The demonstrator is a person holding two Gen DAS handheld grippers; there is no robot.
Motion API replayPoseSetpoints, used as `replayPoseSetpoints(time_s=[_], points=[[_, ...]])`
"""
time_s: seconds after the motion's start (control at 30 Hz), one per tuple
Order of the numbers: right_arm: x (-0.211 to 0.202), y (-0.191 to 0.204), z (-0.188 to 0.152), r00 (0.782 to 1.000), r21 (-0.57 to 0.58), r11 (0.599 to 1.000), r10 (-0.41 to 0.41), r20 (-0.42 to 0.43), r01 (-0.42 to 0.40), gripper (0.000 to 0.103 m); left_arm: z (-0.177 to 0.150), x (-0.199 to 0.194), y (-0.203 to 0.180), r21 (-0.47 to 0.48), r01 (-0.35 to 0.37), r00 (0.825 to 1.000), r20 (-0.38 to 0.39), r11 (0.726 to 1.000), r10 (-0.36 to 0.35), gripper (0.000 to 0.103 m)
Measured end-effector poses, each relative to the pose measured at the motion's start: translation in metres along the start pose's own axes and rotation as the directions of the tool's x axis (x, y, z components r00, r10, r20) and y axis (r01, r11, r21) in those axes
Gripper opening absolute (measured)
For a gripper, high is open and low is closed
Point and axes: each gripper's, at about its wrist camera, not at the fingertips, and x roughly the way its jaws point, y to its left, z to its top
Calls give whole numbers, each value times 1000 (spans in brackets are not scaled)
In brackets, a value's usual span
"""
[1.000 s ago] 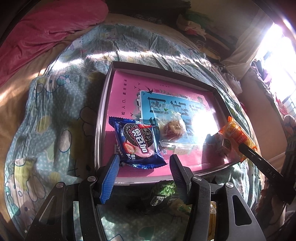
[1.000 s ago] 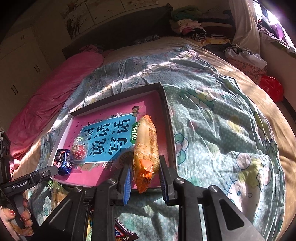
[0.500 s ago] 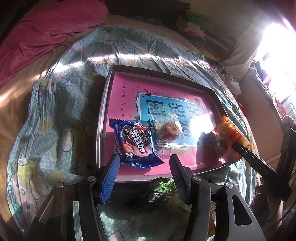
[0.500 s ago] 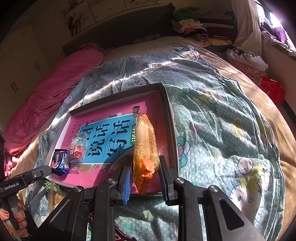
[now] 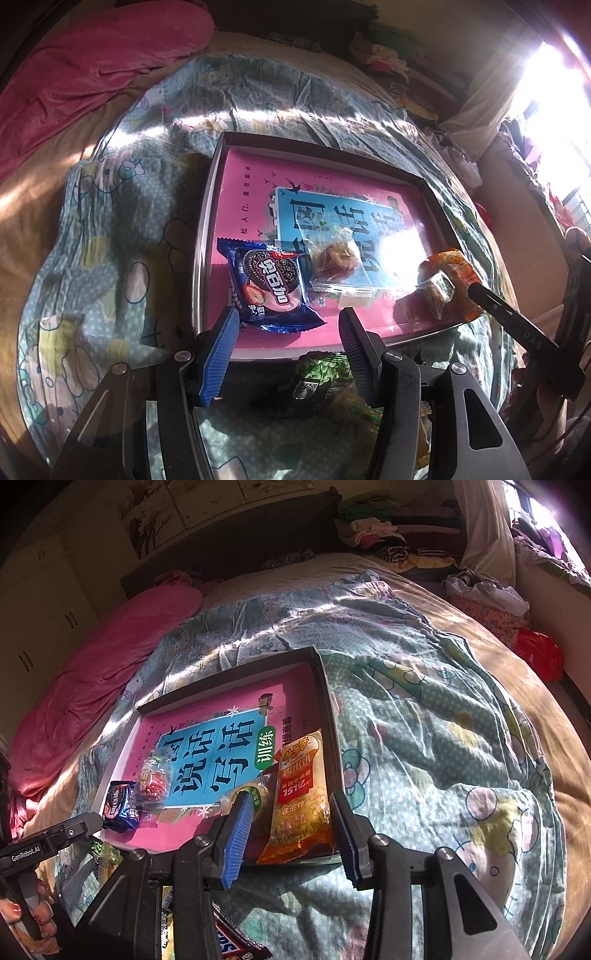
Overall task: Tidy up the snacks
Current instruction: 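Lower the orange-wrapped snack into the tray and open the right tool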
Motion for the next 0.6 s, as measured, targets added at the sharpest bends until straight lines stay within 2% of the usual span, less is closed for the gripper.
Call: replayPoseSetpoints(time_s=[0.4, 0.5, 0.6], points=[[-16, 4, 6, 999, -15, 1000, -12, 40, 13, 47, 0, -14, -4, 3, -15, 1000, 14, 1000, 15, 59], [-22, 6, 8, 998, -14, 1000, -11, 56, 12, 54, 0, -18, -7, 11, -22, 1000, 19, 1000, 22, 63], [-27, 8, 10, 998, -17, 1000, -6, 68, 8, 55, 0, -23, -8, 13, -24, 999, 25, 1000, 24, 65]])
